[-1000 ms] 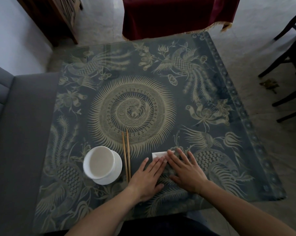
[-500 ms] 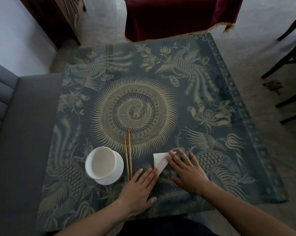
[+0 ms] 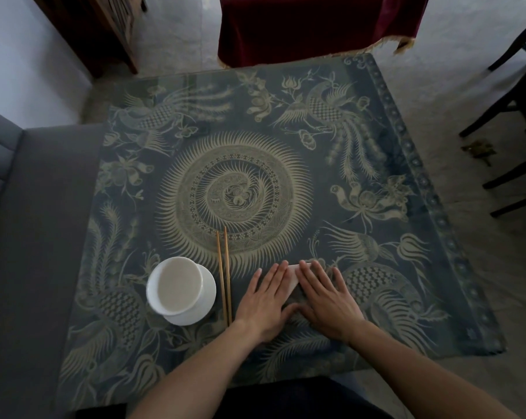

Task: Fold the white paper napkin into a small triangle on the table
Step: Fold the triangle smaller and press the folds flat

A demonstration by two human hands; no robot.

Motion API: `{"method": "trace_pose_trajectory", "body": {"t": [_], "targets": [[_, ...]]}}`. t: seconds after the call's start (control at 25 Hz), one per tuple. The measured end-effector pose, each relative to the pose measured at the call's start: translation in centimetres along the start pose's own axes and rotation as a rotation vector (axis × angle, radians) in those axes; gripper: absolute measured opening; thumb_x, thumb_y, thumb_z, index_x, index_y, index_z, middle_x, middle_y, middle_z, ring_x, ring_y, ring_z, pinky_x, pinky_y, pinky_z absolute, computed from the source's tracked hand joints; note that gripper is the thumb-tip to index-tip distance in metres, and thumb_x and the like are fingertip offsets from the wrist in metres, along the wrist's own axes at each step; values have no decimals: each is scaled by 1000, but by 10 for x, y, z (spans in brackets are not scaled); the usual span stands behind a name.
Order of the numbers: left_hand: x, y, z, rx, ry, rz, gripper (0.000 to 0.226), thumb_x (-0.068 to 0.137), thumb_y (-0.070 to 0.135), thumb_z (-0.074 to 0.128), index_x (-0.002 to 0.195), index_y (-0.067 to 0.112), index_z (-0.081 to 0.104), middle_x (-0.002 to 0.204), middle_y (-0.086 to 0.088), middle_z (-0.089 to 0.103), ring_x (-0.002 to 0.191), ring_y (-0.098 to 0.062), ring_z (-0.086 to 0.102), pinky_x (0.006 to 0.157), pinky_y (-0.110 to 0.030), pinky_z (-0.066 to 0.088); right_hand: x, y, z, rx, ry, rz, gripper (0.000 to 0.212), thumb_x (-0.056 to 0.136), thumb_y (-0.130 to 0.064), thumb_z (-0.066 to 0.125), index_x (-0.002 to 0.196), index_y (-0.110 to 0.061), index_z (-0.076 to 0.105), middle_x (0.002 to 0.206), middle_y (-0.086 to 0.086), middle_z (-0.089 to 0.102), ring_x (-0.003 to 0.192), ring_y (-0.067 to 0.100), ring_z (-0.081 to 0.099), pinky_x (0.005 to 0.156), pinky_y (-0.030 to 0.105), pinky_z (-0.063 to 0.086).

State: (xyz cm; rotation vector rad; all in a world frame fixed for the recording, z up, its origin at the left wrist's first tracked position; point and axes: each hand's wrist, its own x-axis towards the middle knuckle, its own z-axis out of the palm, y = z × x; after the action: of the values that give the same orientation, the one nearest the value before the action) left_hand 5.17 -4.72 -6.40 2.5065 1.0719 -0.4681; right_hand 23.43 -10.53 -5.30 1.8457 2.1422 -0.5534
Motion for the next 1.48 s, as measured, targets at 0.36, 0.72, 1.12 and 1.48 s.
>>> {"method": "trace_pose_trajectory", "body": {"t": [0.36,0.72,1.12,1.48], "targets": [[-13,-18,-8,20,143,-45,67,100,53,8,154,15,18,164,-1,13,150,-24,5,118,-47,-12,0,8,-3,57,4,22,72,97,-58,27,154,-28,-6,162,1,-13,147,29,-15,116,54,-5],[50,-16,-60,25,96,-67,33,92,38,57,120,23,50,122,-2,60,117,-25,50,101,-44,30,35,7,-28,197,231,249,48,88,-53,58,126,-23,55,125,0,53,118,24,45,91,41,40],[55,-19,-56,-438,-95,-190,15,85,32,68,83,27,55,90,4,57,91,-22,59,72,-36,46,45,8,-30,490,212,258,47,72,-54,71,104,-25,54,103,-5,55,99,19,48,82,37,43],[49,-28,-54,-662,-73,-211,14,83,28,75,93,23,67,90,6,67,87,-15,63,76,-31,50,44,14,-23,938,163,397,39,69,-22,83,100,-27,60,77,-13,65,73,-1,61,60,15,47]]}}
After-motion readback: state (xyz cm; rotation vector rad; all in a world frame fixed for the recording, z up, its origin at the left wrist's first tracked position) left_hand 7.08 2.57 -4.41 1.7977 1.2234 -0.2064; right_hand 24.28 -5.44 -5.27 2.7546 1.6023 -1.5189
